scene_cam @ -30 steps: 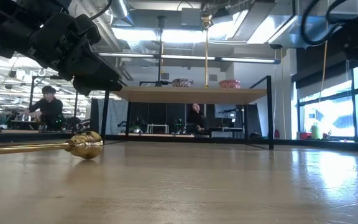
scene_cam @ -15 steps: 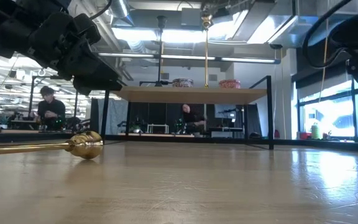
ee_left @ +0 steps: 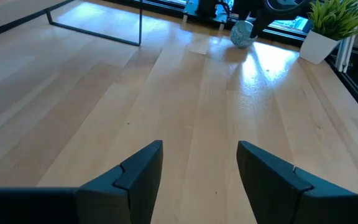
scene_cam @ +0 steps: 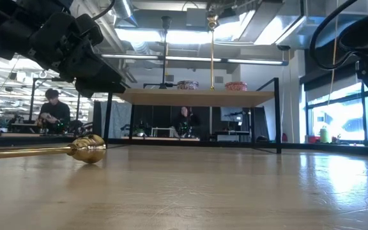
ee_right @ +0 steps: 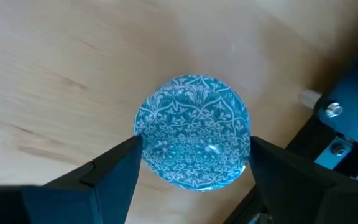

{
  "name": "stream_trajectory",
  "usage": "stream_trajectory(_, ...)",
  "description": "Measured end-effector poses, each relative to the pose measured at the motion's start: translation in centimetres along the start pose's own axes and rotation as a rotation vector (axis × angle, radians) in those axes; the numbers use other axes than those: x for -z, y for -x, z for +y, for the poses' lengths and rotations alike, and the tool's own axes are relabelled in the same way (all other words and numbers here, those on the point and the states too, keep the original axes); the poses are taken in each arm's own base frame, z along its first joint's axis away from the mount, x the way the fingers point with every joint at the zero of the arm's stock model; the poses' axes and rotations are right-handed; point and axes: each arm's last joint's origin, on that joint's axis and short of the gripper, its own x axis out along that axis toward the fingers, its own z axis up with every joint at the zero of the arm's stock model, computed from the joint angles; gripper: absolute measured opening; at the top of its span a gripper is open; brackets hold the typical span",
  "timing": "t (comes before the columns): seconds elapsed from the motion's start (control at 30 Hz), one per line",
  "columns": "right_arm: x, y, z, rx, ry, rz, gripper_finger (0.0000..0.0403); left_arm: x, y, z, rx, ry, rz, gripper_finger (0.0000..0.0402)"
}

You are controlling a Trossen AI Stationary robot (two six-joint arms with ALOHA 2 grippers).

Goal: Pick & Place candle stick holders
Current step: Put the blue scented candle on the shelf

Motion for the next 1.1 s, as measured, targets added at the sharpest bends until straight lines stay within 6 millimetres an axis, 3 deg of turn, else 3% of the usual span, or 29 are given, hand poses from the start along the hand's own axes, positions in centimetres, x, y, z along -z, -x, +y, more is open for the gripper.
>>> stream_trajectory(1.1, 0.17, 0.31, 0.91, -0.080, 0.121, 0.033, 0.0291, 0.00, 0.00, 0.00, 0.001, 0.002, 0.000, 0.0203)
